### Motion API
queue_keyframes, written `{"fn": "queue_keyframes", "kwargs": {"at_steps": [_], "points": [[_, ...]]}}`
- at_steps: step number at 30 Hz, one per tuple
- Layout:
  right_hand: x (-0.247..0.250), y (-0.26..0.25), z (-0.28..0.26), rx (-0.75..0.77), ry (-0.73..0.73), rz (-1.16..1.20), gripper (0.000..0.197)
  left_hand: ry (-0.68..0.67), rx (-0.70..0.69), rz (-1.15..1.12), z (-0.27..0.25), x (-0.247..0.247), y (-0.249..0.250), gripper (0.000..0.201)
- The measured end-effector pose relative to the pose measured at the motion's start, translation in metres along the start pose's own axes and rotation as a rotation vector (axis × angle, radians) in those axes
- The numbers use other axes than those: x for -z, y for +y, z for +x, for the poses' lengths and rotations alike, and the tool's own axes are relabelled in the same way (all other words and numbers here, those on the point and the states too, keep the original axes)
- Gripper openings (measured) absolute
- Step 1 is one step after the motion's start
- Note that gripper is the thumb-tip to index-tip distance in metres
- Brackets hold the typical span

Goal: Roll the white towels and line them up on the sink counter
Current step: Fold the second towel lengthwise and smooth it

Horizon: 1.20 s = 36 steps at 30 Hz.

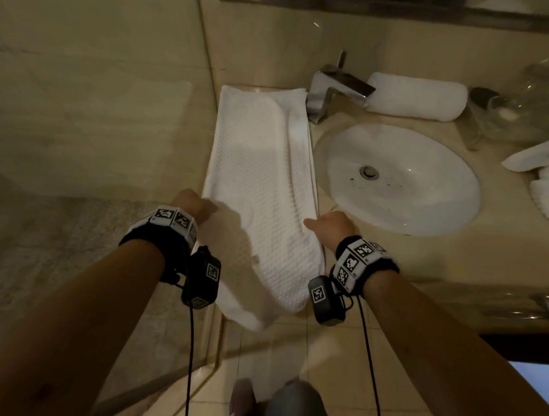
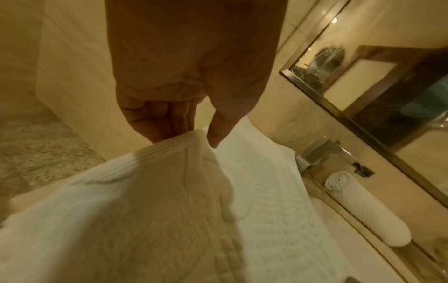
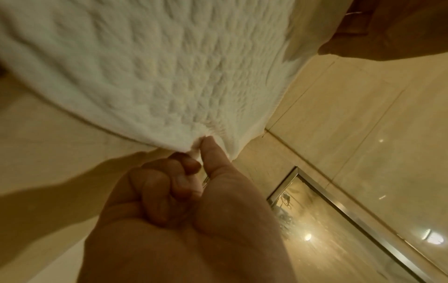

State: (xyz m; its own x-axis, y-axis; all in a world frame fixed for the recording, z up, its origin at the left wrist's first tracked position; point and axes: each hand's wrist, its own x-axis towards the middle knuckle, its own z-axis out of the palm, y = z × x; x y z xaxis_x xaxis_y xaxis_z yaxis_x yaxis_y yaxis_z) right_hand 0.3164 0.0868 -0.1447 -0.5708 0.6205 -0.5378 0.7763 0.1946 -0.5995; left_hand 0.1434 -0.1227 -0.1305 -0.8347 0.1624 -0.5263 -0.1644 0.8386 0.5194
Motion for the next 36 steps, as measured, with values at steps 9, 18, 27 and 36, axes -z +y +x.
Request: {"fn": "queue_keyframes", "kwargs": {"at_steps": [9,18,27,36], "points": [[0.026,-0.056,0.089,0.019,-0.101,0.02,0.029,0.04,0.001,0.151,0.084,0.001,0.065,0.044],[0.047,-0.115,0.176,0.086,-0.06,-0.107,0.038,0.094,-0.006,0.207,0.164,0.012,0.127,0.044],[0.058,-0.131,0.202,0.141,-0.018,-0.076,0.046,-0.025,0.067,0.164,0.205,0.032,0.145,0.047],[0.038,-0.181,0.222,0.216,0.172,-0.179,0.031,0.056,-0.016,0.28,0.247,0.039,0.186,0.056]]}}
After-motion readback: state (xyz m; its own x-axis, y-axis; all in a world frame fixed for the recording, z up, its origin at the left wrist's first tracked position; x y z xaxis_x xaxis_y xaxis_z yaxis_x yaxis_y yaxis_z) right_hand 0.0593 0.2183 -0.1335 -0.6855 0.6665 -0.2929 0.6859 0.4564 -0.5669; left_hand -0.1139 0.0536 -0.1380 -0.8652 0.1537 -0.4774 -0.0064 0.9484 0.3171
